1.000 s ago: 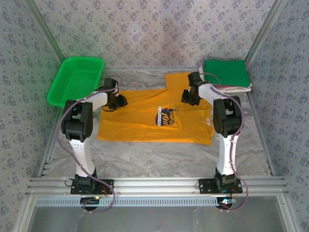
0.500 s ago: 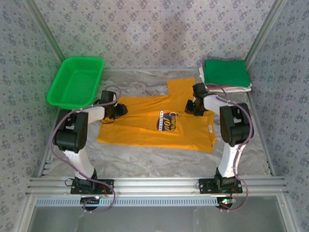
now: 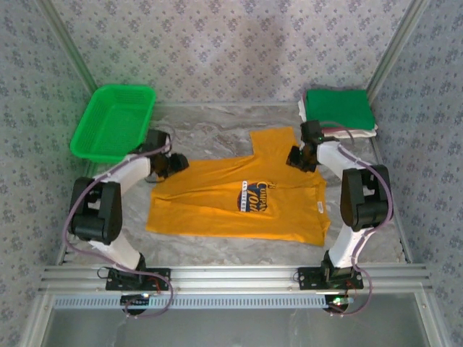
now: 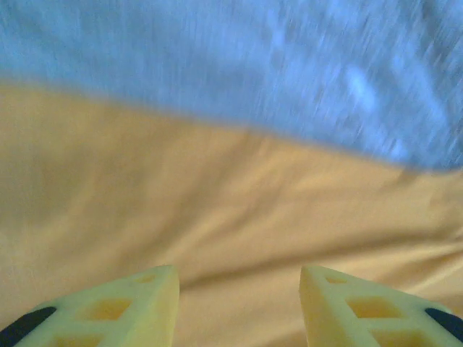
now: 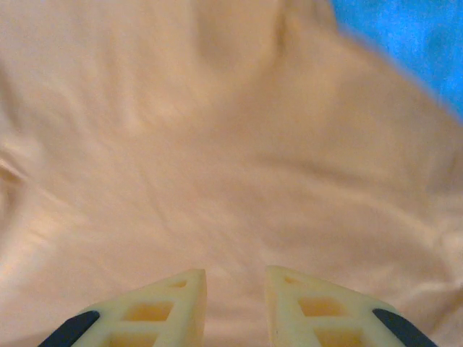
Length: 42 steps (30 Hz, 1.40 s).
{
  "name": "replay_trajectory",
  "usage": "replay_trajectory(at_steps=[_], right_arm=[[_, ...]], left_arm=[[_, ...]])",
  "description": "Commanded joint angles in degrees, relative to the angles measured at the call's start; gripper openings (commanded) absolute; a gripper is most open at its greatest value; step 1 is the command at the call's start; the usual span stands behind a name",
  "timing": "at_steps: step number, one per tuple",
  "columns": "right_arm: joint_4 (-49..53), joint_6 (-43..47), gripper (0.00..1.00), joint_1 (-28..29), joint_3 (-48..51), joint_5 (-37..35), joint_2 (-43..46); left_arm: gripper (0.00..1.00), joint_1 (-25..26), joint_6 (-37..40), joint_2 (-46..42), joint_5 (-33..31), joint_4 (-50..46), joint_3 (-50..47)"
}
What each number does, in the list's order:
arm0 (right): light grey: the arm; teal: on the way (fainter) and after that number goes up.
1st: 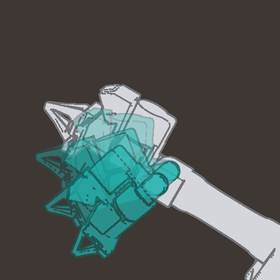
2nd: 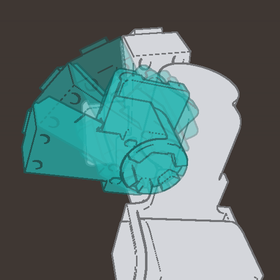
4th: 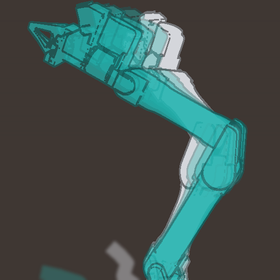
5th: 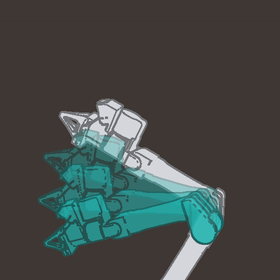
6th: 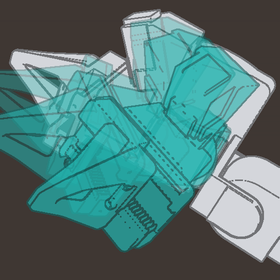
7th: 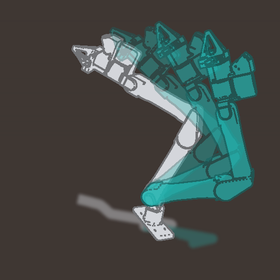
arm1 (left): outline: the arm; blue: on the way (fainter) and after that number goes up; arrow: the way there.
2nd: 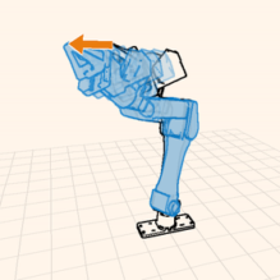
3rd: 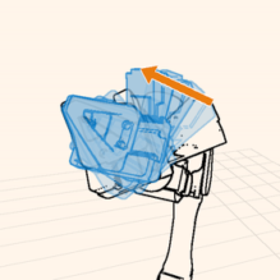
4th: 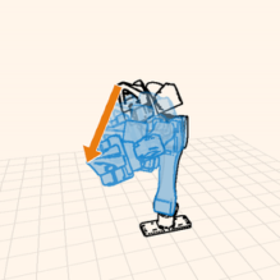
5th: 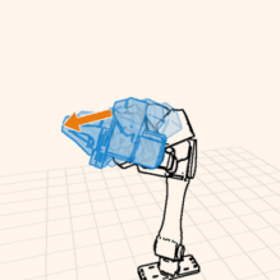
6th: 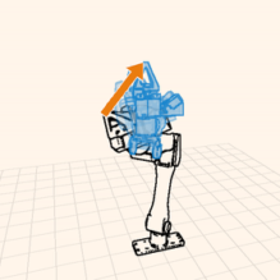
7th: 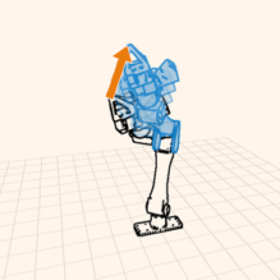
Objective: Fold and stack the t-shirts
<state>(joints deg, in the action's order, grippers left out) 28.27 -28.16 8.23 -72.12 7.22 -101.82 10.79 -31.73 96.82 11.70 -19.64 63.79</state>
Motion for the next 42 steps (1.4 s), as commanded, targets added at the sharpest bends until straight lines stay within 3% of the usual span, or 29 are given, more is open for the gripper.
replay_trajectory(at_steps=[1, 7, 24, 36, 42], right_arm=[[-0.9, 1.7, 0.3, -0.4, -6.7, -0.2, -1.5], [-1.6, 1.6, 0.3, 0.0, -12.5, 1.4, -4.1], [-3.2, 2.1, 0.3, -0.8, -10.7, 2.9, -5.1], [-4.8, 2.5, 0.3, -1.7, -10.9, 4.6, -6.5], [-5.6, 2.3, 0.3, -2.2, -10.0, 5.7, -6.6]], left_arm=[[0.48, -2.9, 4.8, 5.7, -3.7, -5.2, 7.1], [0.51, -4.1, 7.0, 16.5, -8.9, -12.5, 18.8], [0.56, -1.5, 4.8, 18.5, -20.9, -14.2, 18.8], [0.54, -1.3, 3.1, 18.3, -23.9, -15.0, 18.0], [0.52, -1.5, 3.4, 19.4, -22.0, -13.7, 17.4]])
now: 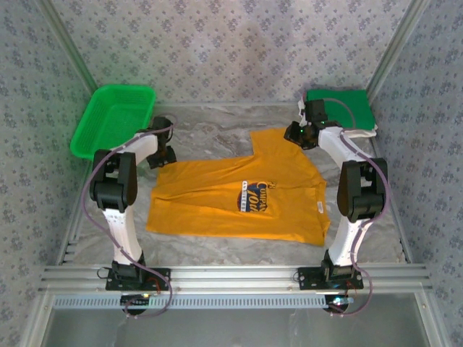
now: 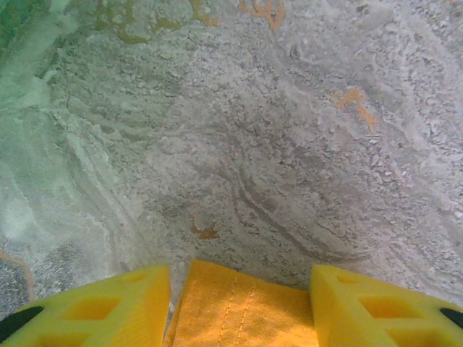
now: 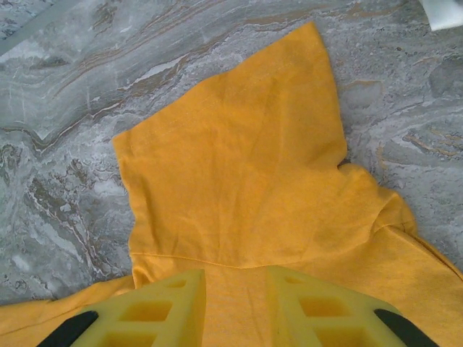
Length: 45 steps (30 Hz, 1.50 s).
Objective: Fold and stack the t-shirts
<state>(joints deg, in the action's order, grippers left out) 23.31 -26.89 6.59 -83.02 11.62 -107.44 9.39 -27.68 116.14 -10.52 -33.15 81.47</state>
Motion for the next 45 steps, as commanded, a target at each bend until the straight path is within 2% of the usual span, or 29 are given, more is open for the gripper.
replay_trajectory(at_steps=[1, 7, 12, 14, 16, 22, 31, 38, 41, 45], right_arm=[[-0.6, 1.1, 0.3, -0.6, 0.9, 1.3, -0.9], [-0.3, 1.6, 0.31, -1.2, 0.0, 1.5, -1.9], [2.6, 3.2, 0.31, -1.6, -5.3, 1.2, -5.2], [2.7, 3.4, 0.31, -1.6, -7.3, -0.1, -6.6], [4.6, 4.3, 0.31, -1.7, -10.5, -1.0, -8.9], [10.4, 7.7, 0.34, -2.0, -21.3, -3.8, -17.7], [16.8, 11.6, 0.42, -2.8, -39.5, -3.1, -31.8], [20.2, 10.0, 0.48, -3.8, -51.3, -0.9, -40.6], [23.5, 8.5, 0.54, -3.8, -56.4, -0.5, -43.6], [25.0, 7.8, 0.57, -3.0, -57.5, -6.6, -43.8]], left_arm=[[0.52, -0.1, -0.6, 0.5, 0.5, 0.0, -0.3], [0.34, -0.3, -0.2, 2.5, 2.0, 1.2, 0.4], [0.11, -0.2, 0.5, 1.4, 2.8, 2.2, 0.9], [0.07, 0.0, 0.9, 0.3, 2.4, 2.8, 0.8], [0.0, 0.2, 1.0, -0.6, 2.4, 2.5, 1.2], [0.0, 0.7, 2.5, -4.9, 2.2, 5.2, -0.6], [0.0, 1.9, 4.3, -12.7, 5.2, 10.9, -4.7], [0.0, 2.7, 5.4, -14.2, 5.5, 12.2, -5.7], [0.0, 2.7, 5.4, -13.7, 6.0, 12.6, -6.2], [0.0, 2.7, 5.4, -12.8, 6.0, 12.7, -6.4]])
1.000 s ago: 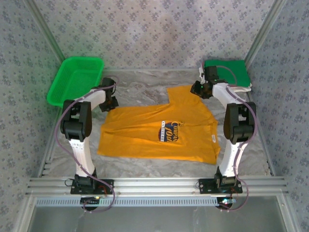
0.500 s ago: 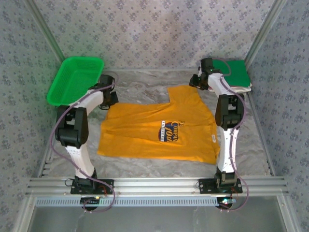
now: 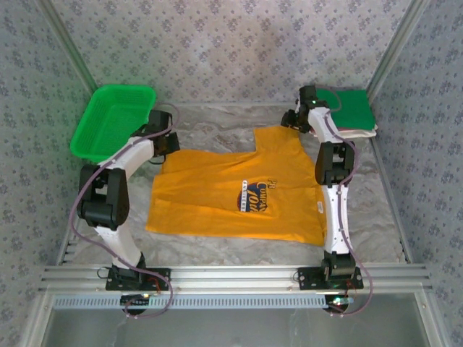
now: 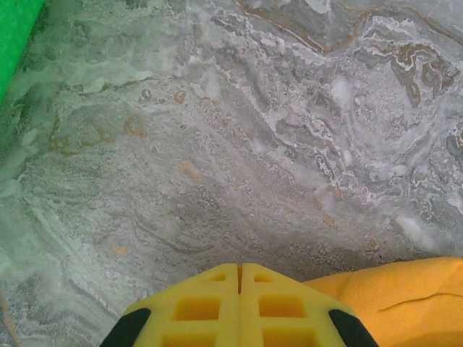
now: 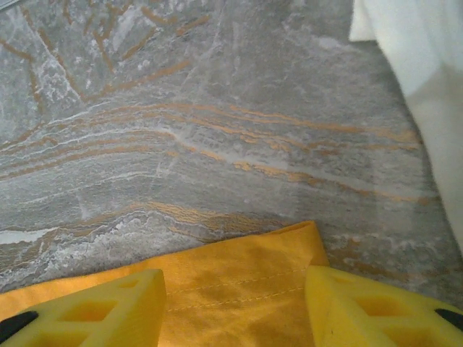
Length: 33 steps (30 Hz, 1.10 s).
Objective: Fold and stack the t-shirts
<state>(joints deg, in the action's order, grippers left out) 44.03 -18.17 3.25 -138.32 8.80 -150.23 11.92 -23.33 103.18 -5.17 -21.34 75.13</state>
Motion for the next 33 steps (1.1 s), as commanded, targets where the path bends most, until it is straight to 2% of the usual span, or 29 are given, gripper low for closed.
replay_trajectory(at_steps=[1, 4, 11, 19, 23, 26, 33], right_arm=[[4.1, -0.9, 0.6, 0.7, -2.3, -4.9, -1.0], [4.6, -2.7, 0.61, 1.0, -4.2, -4.8, -2.6], [4.0, -3.8, 0.52, 2.2, -8.9, -1.6, -6.5], [1.1, -4.0, 0.12, 2.5, -12.0, 0.6, -7.1], [-0.8, -2.7, 0.08, 2.3, -11.0, 0.8, -4.0], [-4.8, -2.5, 0.0, 1.9, -6.2, 1.0, 0.2], [-9.1, -2.0, 0.0, 1.6, -3.3, 3.0, 4.2]], left_arm=[[0.0, 0.1, 1.0, 0.4, 0.7, 1.0, -0.1], [0.0, 0.1, 1.2, 1.3, 1.0, 0.9, 0.3], [0.0, 0.0, 1.4, 1.8, 1.0, 0.7, 0.6], [0.0, -0.8, 0.7, 3.0, 1.6, 1.8, 1.0], [0.0, -2.5, -0.8, 3.5, 2.8, 3.2, 0.5], [0.0, -3.7, -1.0, 3.5, 3.2, 4.8, -0.1], [0.0, -5.5, 0.4, 7.0, 4.5, 5.7, 3.1]])
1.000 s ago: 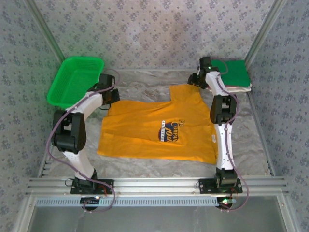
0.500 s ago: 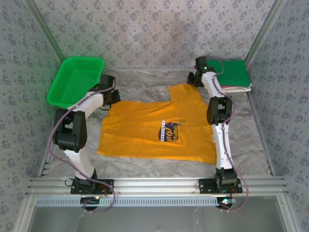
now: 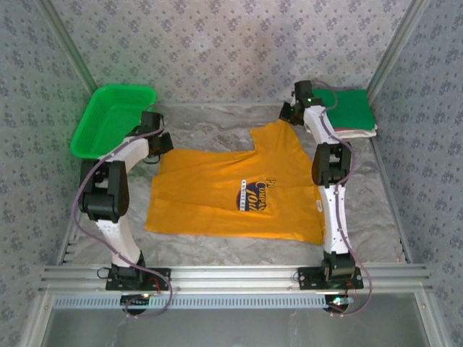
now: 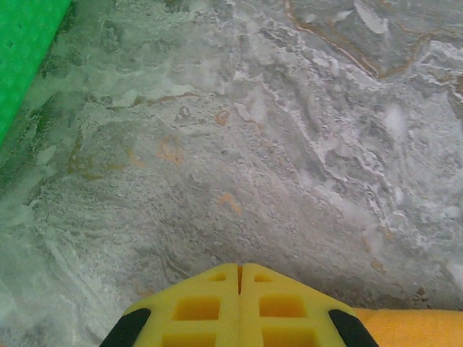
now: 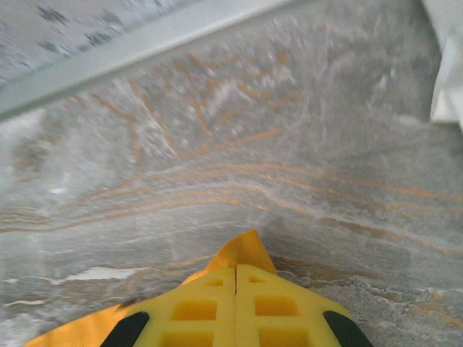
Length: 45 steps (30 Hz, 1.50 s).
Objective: Fold and stack the t-shirts
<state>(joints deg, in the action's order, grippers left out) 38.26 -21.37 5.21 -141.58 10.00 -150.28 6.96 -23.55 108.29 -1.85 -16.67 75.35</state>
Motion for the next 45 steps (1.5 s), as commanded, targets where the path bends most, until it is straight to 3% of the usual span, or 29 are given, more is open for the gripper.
replay_trajectory(at_steps=[1, 11, 21, 31, 45], right_arm=[[-3.5, 1.3, 0.0, -0.4, 0.0, 2.3, 4.4], [-13.2, 4.3, 0.0, -1.5, 6.3, 4.7, 10.1], [-25.0, 7.7, 0.0, -2.6, 22.0, 10.2, 19.2], [-42.8, 7.9, 0.0, -3.8, 44.3, 15.9, 33.2], [-47.5, 7.3, 0.0, -4.3, 62.3, 16.6, 46.6]], left_arm=[[0.0, -0.7, 0.8, 2.5, 1.5, 1.0, 3.7], [0.0, -2.3, 0.9, 3.9, -0.1, 1.0, 5.6], [0.0, -3.1, 0.2, 3.7, -1.1, 3.9, 6.1], [0.0, -3.0, -0.1, 1.2, 1.7, 7.2, 2.8], [0.0, -3.2, 0.7, -4.6, 3.2, 8.6, -4.0]])
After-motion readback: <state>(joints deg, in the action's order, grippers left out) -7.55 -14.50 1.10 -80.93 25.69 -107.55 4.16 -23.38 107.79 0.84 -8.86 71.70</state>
